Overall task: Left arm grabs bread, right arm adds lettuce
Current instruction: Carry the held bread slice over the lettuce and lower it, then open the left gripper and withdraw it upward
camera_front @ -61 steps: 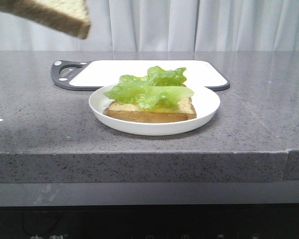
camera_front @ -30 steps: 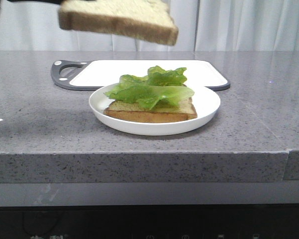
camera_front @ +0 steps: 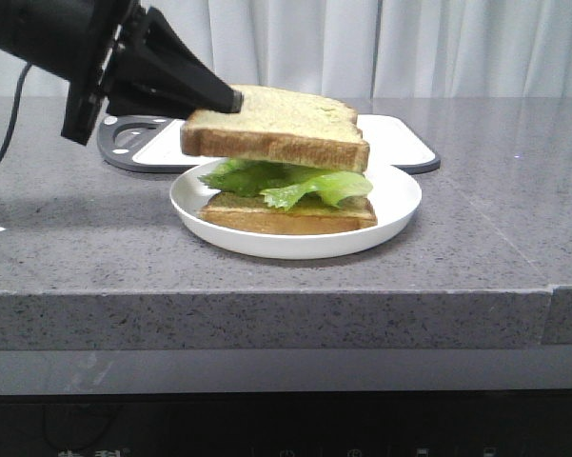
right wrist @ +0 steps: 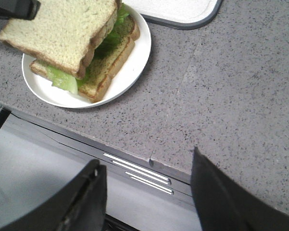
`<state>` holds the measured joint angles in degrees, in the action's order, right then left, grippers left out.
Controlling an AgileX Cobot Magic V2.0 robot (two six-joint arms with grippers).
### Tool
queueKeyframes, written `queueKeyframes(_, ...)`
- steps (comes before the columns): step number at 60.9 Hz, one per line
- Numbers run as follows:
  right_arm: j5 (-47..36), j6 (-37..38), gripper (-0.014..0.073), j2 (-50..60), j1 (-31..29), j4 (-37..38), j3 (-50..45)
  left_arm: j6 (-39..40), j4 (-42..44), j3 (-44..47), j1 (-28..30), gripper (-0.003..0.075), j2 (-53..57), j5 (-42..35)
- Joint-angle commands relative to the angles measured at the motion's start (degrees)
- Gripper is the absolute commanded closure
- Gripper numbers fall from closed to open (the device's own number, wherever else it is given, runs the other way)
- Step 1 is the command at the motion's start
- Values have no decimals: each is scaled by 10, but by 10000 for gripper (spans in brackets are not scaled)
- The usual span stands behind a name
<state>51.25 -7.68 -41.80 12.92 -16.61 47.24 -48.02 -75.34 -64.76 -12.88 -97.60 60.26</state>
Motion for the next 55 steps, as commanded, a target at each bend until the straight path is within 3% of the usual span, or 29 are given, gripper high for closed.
queueKeyframes(1, -37, -2, 179, 3, -3, -5, 14, -3, -43, -19, -4, 741, 12, 35)
queueKeyframes(12, -37, -2, 179, 3, -3, -5, 14, -3, -40, -19, -4, 701, 4, 34)
queueKeyframes(25, -35, -2, 179, 3, -3, -5, 14, -3, -40, -20, -4, 352, 4, 35)
queueKeyframes(28, -35, -2, 179, 3, -3, -5, 14, -3, -31, -24, -4, 309, 4, 43)
queueKeyframes(39, -31, -2, 179, 3, -3, -5, 14, 34, 33, -59, -2, 303, 19, 63)
queueKeyframes(55, -18, -2, 179, 3, -3, -5, 14, 182, 276, -113, -2, 303, 101, 46)
